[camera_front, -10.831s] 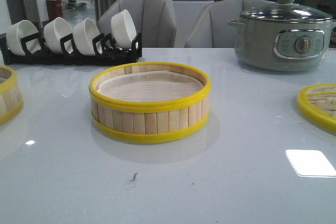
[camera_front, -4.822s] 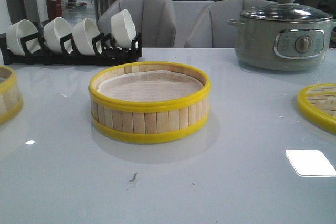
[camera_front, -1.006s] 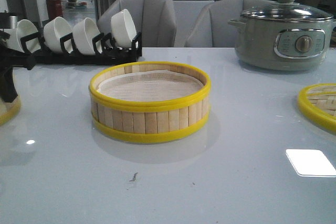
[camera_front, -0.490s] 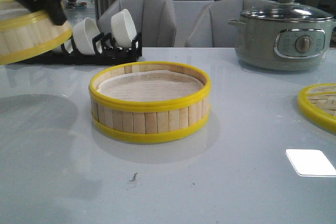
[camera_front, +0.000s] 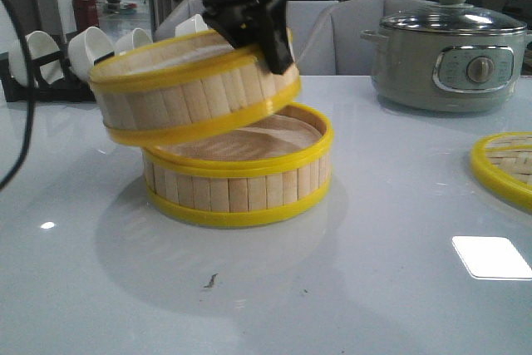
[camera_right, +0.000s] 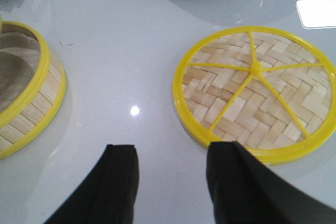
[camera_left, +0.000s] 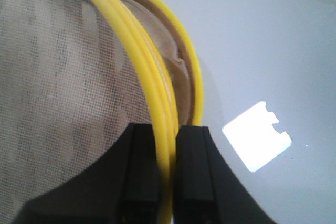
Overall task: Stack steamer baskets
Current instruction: 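Carry the basket with the left gripper over the center steamer basket, then lower the basket onto the center basket and open the left gripper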
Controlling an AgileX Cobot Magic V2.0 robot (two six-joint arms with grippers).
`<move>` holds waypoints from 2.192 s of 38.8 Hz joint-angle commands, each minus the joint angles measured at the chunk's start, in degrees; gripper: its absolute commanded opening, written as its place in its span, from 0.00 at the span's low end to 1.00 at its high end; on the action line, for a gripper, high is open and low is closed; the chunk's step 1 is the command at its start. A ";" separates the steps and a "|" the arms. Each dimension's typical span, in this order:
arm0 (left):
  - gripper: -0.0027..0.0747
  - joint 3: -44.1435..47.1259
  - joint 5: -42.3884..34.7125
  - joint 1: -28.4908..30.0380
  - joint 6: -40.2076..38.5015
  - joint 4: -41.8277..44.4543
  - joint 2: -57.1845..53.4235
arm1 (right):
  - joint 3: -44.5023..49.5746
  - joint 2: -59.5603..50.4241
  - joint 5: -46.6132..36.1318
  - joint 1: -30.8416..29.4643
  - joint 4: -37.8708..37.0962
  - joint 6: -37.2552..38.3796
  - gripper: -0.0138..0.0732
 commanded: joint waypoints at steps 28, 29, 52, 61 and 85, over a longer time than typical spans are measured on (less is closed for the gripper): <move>0.15 -2.11 -8.44 -2.64 0.46 -1.91 1.35 | -1.96 -0.06 -4.49 -0.07 0.15 -0.38 0.64; 0.15 -2.11 -8.58 -2.64 0.46 -2.38 1.33 | -1.96 -0.06 -4.49 -0.07 0.15 -0.38 0.64; 0.15 -2.11 -10.95 -2.64 0.46 -4.43 1.33 | -1.96 -0.06 -4.55 -0.07 0.15 -0.38 0.64; 0.15 -2.11 -12.03 -2.64 0.46 -7.23 1.33 | -1.96 -0.06 -4.55 -0.07 0.15 -0.38 0.64; 0.15 -2.11 -12.25 -2.74 0.46 -8.29 1.43 | -1.96 -0.06 -4.55 -0.07 0.15 -0.38 0.64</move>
